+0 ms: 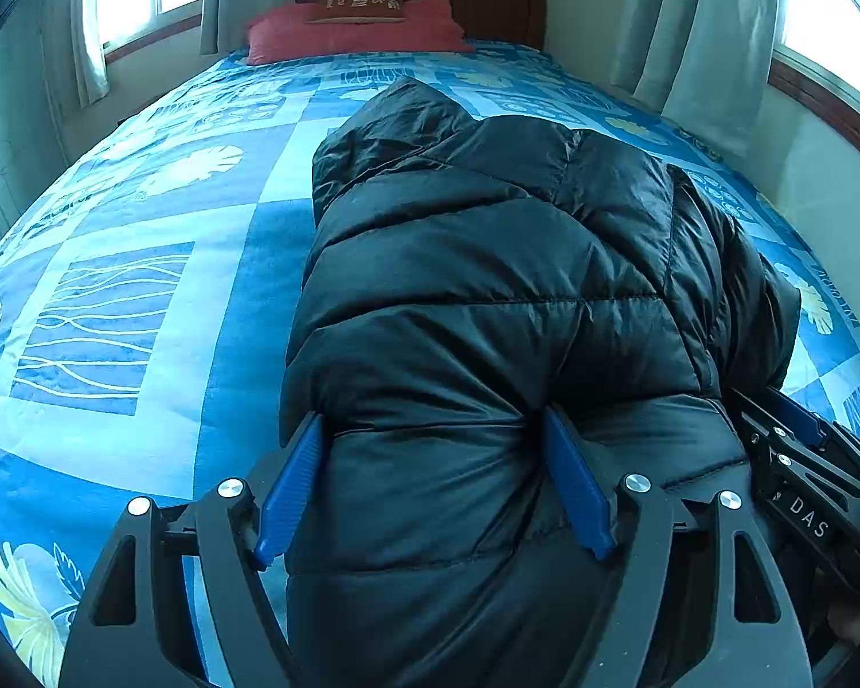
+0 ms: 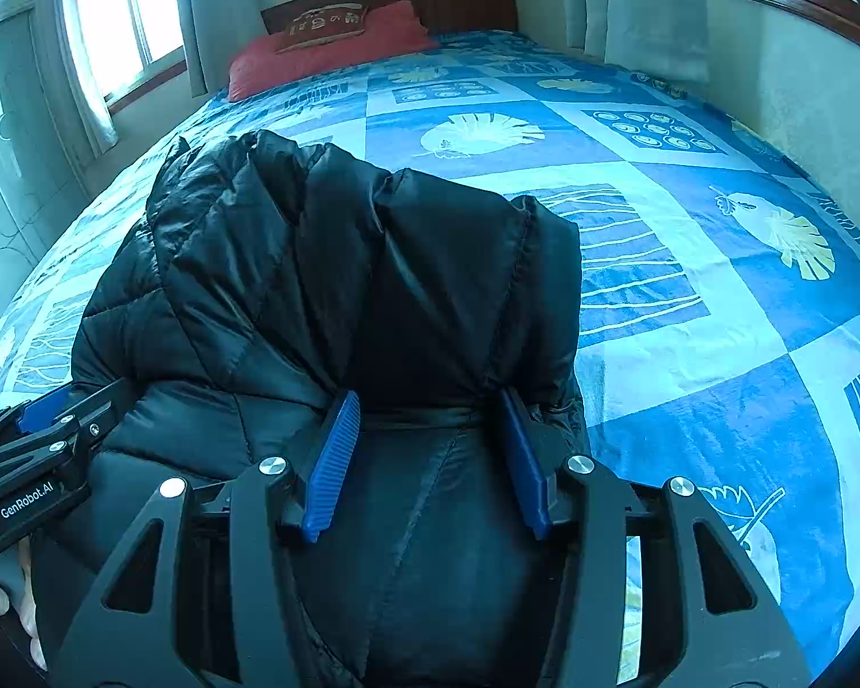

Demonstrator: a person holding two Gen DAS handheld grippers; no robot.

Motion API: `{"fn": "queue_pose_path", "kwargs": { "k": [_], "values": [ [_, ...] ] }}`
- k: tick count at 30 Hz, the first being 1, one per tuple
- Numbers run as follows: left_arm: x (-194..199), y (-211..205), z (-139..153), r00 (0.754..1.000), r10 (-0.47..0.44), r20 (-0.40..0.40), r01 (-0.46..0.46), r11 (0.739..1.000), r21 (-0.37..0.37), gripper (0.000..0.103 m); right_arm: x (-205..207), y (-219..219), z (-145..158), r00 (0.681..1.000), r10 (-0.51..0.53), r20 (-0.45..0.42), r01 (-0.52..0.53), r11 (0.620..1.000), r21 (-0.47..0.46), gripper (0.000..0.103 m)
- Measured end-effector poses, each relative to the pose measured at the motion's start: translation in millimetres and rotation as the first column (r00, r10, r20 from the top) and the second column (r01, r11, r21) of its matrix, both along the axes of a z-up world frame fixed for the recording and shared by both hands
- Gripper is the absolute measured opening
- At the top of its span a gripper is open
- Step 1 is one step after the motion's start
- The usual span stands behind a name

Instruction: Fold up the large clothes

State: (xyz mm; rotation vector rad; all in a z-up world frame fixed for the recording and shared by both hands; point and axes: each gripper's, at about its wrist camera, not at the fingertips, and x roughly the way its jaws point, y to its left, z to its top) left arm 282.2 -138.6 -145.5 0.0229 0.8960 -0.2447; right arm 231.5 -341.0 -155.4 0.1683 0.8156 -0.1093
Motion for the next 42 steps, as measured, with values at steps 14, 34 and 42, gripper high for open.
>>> {"fn": "queue_pose_path", "kwargs": {
  "k": [14, 34, 42],
  "values": [
    [-6, 0, 6, 1.0, -0.002, 0.009, 0.002, 1.0, 0.012, 0.076, -8, 4, 11, 1.0, 0.0, 0.022, 0.001, 1.0, -0.024, 0.049],
    [-21, 49, 43, 0.997, 0.063, -0.048, -0.07, 0.984, -0.162, 0.076, -45, -5, 56, 0.995, -0.027, 0.094, 0.026, 1.0, 0.016, 0.066],
    [-27, 86, 16, 0.957, 0.151, -0.246, -0.242, 0.886, -0.395, 0.076, -48, -43, 41, 0.993, -0.111, 0.033, 0.104, 0.981, 0.164, 0.071]
  ]
}}
